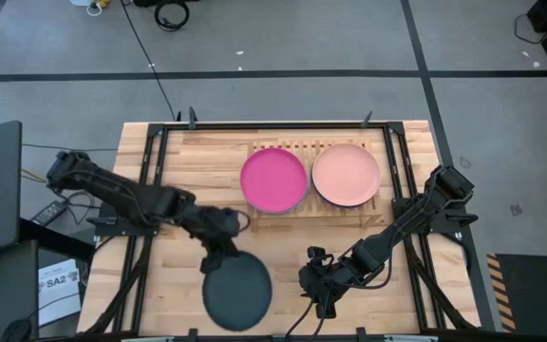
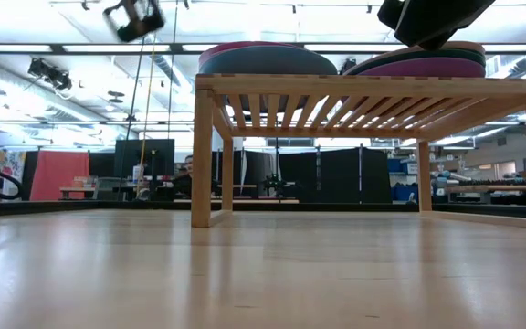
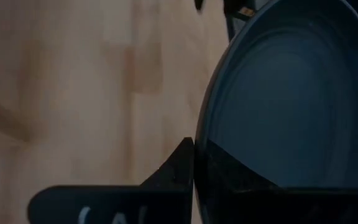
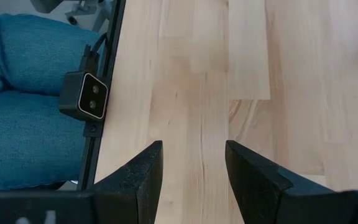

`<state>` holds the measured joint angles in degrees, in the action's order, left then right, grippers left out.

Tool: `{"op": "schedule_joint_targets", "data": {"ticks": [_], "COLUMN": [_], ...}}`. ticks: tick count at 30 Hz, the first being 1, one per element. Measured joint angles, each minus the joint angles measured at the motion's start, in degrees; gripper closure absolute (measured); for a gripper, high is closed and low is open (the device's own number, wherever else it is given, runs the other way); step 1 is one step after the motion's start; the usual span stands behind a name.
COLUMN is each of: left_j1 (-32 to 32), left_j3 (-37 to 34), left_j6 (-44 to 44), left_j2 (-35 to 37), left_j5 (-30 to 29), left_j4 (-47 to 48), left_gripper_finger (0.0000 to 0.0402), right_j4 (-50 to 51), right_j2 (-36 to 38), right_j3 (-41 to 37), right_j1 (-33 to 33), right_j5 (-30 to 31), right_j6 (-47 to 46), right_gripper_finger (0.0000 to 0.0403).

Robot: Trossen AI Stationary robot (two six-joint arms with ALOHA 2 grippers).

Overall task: Place and stack plates onto a shelf
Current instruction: Stack the black plate on top of the pink plate on the shelf

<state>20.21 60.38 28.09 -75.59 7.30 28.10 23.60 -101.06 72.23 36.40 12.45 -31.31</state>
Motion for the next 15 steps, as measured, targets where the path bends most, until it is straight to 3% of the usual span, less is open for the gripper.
{"op": "schedule_joint_targets", "data": {"ticks": [8,15], "left_j1": [-8.1,-18.1], "left_j3": [17.5,27.1], "left_j6": [-7.8,-10.3], "left_j2": [0.1,0.1], "left_j5": [-1.6,-1.7], "left_j4": [15.4,18.5], "left_gripper_finger": [0.0382,0.0382], "right_j4": [0.0,0.0], "right_j2": [0.0,0.0], "right_j3": [0.0,0.0], "right_j1": [0.0,0.0], "right_j5": [0.0,0.0], "right_j6": [0.0,0.0], "right_gripper_finger": [0.0224,0.0224]}}
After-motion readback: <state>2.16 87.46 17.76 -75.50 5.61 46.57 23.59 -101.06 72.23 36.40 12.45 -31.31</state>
